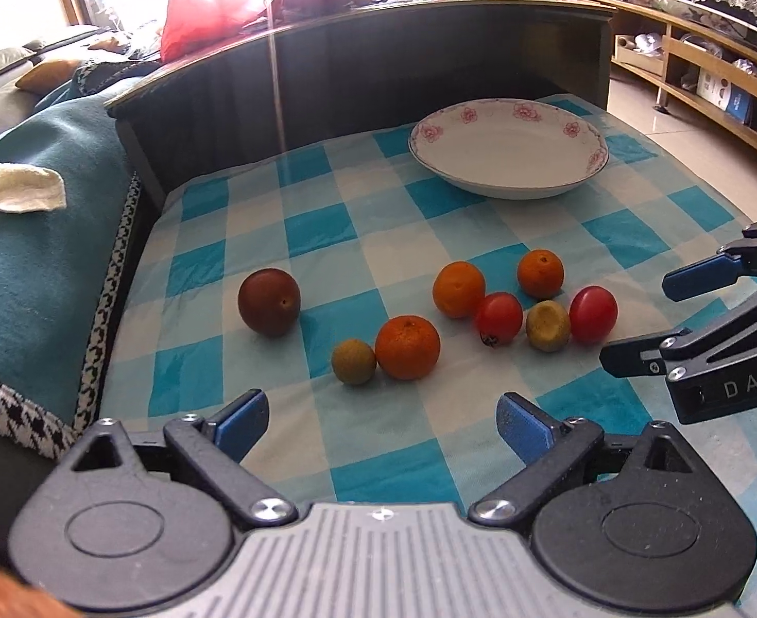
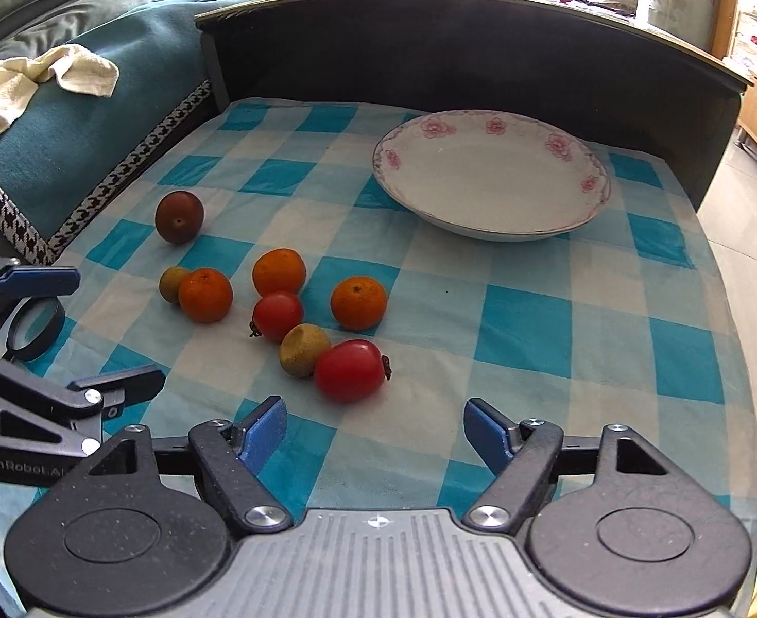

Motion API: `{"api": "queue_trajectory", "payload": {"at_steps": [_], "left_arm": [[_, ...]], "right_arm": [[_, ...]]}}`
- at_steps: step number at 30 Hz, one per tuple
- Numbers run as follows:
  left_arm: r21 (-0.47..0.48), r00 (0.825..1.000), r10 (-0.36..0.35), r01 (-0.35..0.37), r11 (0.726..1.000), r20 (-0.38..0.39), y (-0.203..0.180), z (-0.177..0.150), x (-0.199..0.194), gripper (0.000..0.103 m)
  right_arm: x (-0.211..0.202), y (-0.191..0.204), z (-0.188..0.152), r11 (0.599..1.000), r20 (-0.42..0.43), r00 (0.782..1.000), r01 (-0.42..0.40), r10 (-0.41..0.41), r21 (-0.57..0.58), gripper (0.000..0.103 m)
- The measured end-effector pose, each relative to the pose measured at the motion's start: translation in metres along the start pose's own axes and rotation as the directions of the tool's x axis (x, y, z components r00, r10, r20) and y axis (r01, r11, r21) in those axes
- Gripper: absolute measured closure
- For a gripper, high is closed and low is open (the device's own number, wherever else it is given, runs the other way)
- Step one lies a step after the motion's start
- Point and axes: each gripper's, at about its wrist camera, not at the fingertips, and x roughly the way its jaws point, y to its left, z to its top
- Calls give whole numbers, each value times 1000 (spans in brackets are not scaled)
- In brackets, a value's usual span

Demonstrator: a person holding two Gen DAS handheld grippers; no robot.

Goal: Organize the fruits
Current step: 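Grasp the small brown fruit with the left tool while the right tool grasps the red tomato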

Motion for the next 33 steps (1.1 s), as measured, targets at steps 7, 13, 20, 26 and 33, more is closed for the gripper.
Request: {"api": "queue_trajectory", "payload": {"at_steps": [7,13,20,26,33], "left_arm": [[4,998,-39,39,999,-40,15,5,27,14],[7,988,-132,133,991,-84,28,6,43,35],[66,977,-195,201,977,-83,32,12,47,42],[58,969,-231,236,970,-91,40,14,48,57],[106,976,-210,216,971,-64,43,19,49,58]], "right_arm": [[17,-6,10,999,-34,999,-43,42,-20,46],[23,-11,14,996,-53,995,-86,86,0,58],[22,-11,14,992,-56,990,-128,128,3,73],[22,-13,14,991,-52,989,-137,137,10,74],[22,-14,15,990,-58,989,-139,139,12,74]]}}
